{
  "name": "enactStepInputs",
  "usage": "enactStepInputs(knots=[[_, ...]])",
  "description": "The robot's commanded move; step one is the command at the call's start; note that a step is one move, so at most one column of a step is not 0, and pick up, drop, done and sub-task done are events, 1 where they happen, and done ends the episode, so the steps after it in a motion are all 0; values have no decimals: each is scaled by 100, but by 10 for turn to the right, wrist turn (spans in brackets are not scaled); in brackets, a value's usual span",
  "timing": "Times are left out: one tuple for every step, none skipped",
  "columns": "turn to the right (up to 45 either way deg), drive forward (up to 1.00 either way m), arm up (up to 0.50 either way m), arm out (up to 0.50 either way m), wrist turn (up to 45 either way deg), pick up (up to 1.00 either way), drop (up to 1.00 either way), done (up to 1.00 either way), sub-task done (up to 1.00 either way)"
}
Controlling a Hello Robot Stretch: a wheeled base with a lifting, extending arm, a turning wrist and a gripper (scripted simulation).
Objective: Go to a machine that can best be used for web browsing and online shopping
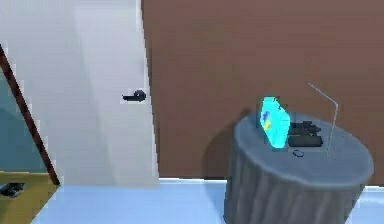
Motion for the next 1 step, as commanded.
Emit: enactStepInputs(knots=[[-450,0,0,0,0,0,0,0,0]])
